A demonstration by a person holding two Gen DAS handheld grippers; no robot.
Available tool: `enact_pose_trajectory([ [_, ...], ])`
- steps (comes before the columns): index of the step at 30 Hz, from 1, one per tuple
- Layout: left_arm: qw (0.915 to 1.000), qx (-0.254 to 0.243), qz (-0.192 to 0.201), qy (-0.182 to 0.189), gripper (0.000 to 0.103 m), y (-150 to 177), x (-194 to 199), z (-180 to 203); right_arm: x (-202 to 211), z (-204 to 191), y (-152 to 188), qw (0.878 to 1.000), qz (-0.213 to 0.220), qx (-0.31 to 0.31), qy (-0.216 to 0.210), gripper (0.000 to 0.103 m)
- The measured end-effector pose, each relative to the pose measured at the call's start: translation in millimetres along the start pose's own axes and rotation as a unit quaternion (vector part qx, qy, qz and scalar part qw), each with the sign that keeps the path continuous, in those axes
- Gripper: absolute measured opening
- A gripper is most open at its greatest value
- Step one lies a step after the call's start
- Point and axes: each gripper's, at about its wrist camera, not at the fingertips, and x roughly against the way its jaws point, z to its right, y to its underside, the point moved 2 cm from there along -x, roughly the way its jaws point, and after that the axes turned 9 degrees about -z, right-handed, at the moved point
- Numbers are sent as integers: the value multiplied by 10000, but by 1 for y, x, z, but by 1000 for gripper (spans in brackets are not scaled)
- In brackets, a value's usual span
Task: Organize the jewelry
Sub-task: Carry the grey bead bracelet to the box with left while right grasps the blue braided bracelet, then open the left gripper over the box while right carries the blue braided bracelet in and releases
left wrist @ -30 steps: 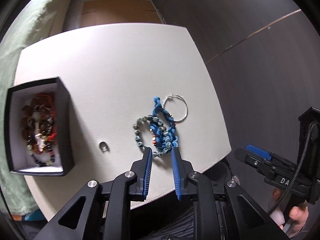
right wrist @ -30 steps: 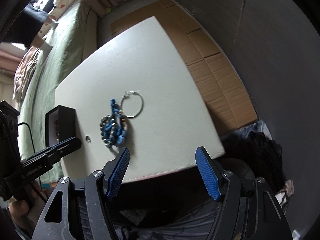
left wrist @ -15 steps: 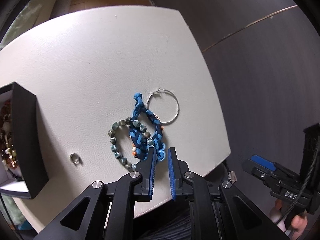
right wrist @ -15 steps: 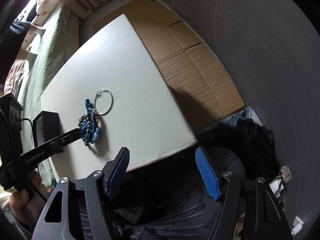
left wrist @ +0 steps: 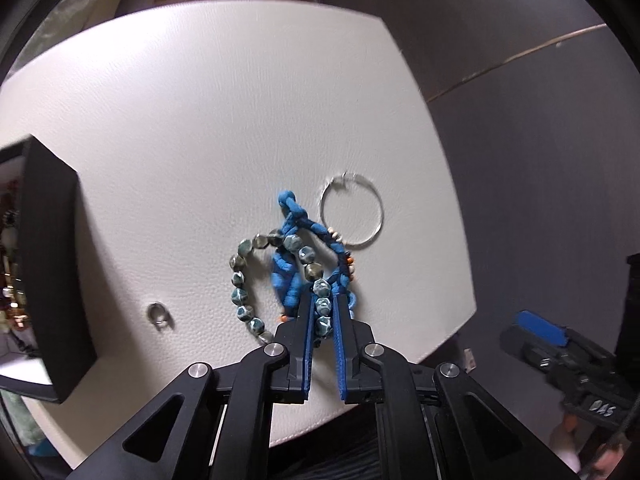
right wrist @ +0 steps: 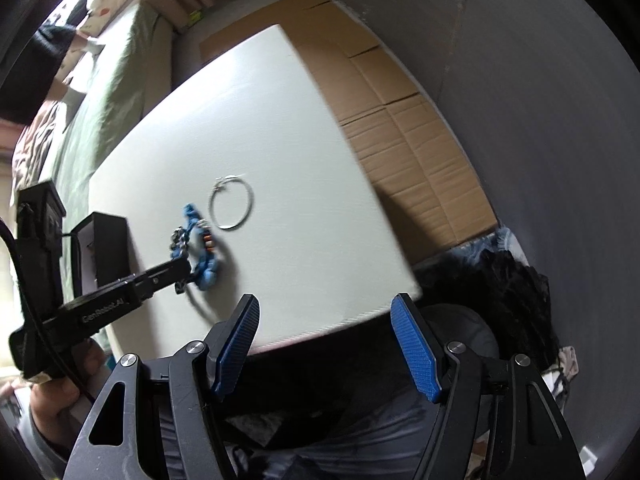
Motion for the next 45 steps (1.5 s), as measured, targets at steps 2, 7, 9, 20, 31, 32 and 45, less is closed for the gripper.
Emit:
enact_pose_trajectory([
  [2, 10000, 21, 78, 41, 9, -1, 6, 0, 1, -8, -1, 9999, 30, 121, 41, 68],
  [7, 9998, -8, 204, 16, 9, 2, 14, 1, 2, -14, 0, 9999, 46, 120, -87, 68],
  [9, 9996, 4, 277, -5, 9, 3, 21, -1, 0, -16, 0, 9998, 49, 127, -112, 68],
  [20, 9973, 64, 725, -74, 9, 14, 77, -23, -24, -57, -15, 9982, -146, 295, -502, 57],
  [31, 9934, 369, 1086, -98, 9, 29, 125, -64, -63, -115, -23, 9941, -508, 802, -520, 38],
  [32, 9926, 415, 1134, -114, 9, 31, 130, -68, -65, -121, -24, 9936, -509, 877, -496, 38],
  [45, 9862, 792, 1433, -227, 9, 46, 164, -113, -73, -145, -33, 9935, -342, 1076, -120, 11],
])
